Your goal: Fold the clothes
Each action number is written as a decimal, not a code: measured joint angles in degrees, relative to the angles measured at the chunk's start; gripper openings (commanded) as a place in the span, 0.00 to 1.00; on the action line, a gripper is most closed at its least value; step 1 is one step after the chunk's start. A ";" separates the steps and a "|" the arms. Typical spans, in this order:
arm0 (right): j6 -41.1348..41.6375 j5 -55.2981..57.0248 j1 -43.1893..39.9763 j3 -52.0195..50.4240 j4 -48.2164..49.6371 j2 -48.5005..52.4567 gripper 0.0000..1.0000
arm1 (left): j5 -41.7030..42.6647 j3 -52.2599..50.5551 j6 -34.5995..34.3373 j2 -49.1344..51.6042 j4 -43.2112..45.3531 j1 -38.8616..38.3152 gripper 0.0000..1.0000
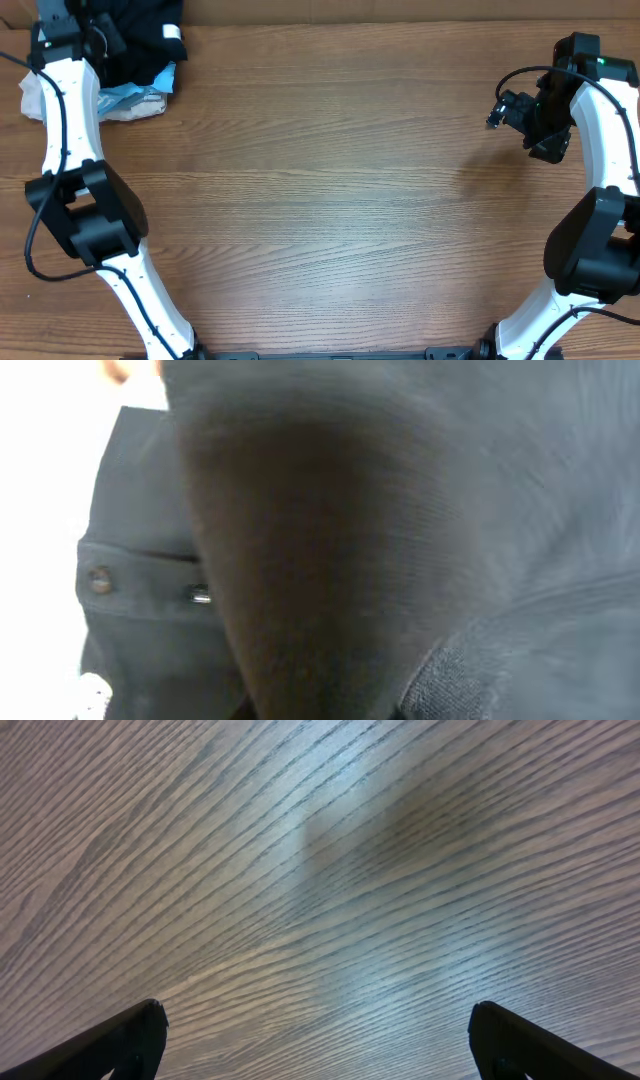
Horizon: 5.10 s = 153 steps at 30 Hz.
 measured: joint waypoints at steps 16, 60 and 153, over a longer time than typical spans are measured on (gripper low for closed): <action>-0.02 0.00 0.00 0.00 -0.02 0.00 1.00 | -6.82 0.00 0.66 1.16 1.62 6.80 0.73; -0.02 -0.02 0.02 0.00 -0.02 0.00 1.00 | 19.52 1.77 1.75 6.27 9.18 0.00 0.47; -0.04 0.00 0.00 0.11 0.00 0.00 1.00 | 20.65 -39.19 2.34 -75.19 -62.82 0.85 1.00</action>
